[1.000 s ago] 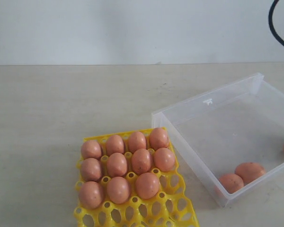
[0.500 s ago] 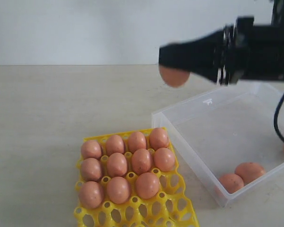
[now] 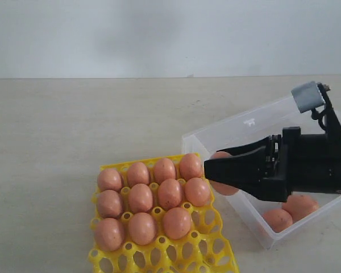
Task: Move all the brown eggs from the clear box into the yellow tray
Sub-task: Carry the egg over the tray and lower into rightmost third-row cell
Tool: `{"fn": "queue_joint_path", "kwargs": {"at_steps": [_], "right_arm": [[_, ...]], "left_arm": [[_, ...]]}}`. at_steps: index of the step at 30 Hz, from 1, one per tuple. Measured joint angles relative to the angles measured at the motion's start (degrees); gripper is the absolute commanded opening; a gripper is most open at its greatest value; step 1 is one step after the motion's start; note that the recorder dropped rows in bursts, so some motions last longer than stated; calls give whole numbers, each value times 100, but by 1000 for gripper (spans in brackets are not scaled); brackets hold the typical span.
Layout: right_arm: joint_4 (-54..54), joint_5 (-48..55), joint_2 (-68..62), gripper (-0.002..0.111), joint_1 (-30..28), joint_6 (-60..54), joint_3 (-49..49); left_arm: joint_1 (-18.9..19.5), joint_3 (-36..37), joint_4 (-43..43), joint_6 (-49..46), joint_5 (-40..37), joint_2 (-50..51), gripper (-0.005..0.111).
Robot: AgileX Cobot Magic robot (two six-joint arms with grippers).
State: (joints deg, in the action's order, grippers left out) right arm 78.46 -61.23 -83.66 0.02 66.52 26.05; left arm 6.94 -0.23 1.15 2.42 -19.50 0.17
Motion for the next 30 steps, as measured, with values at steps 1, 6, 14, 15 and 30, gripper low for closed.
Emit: {"fn": "queue_joint_path", "kwargs": {"at_steps": [1, 6, 14, 15, 30], "right_arm": [[-102, 14, -60, 0, 0, -111, 0], [-578, 227, -945, 0, 683, -1299, 0], [-839, 901, -1433, 0, 1041, -2118, -20], [-880, 954, -1433, 0, 1041, -2134, -20], [-1608, 1067, -1433, 0, 1041, -2444, -20]], "left_arm": [[0, 0, 0, 0, 0, 0, 4], [0, 0, 0, 0, 0, 0, 4], [0, 0, 0, 0, 0, 0, 4], [0, 0, 0, 0, 0, 0, 4], [0, 0, 0, 0, 0, 0, 4]]}}
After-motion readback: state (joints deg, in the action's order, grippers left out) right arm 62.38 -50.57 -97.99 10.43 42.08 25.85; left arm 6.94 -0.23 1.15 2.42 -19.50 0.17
